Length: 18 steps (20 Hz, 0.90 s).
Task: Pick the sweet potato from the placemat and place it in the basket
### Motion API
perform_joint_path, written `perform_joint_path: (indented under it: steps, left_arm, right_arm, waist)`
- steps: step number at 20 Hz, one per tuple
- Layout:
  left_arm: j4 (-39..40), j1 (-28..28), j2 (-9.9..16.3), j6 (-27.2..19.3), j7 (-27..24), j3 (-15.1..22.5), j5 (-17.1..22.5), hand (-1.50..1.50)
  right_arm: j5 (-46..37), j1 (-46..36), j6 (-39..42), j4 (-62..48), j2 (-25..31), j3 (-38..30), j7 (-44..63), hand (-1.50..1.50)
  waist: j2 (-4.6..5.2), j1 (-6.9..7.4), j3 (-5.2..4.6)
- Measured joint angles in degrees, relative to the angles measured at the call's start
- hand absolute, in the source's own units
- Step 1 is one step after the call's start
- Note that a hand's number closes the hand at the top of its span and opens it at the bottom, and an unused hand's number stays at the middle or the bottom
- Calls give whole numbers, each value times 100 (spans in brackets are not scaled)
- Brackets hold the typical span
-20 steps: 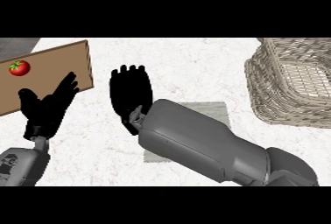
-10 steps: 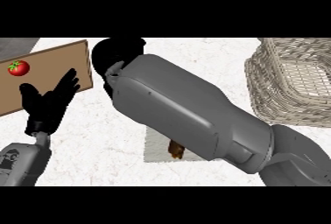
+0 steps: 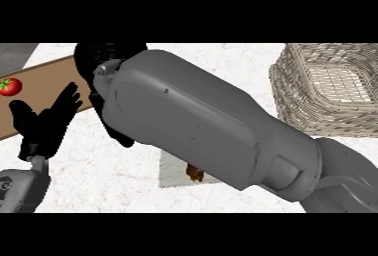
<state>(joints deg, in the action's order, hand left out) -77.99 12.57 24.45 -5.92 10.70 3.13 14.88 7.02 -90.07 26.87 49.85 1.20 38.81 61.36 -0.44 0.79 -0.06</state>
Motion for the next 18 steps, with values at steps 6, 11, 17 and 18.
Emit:
perform_joint_path:
  steps: [6, 11, 17, 18]
  left_arm:
    - [54, -128, 38, 56, -52, -154, -10, 0]
    - [33, -142, -14, 36, -65, -198, -71, 0]
    - [-16, -170, -57, 130, -98, -258, -105, 0]
    - [-53, -179, -56, 137, -59, -261, -111, 0]
  right_arm:
    - [-260, 771, -259, 1029, 169, 168, 53, -150]
    - [-754, 1679, -553, 1801, 280, 531, 50, -150]
    - [-1693, 2761, -907, 2237, 508, 812, -324, -150]
    - [-1861, 2975, -1035, 2284, 502, 880, -393, -150]
  waist:
    - [-10, -140, 9]
    - [1, -164, 9]
    - [24, -119, 9]
    - [26, -113, 9]
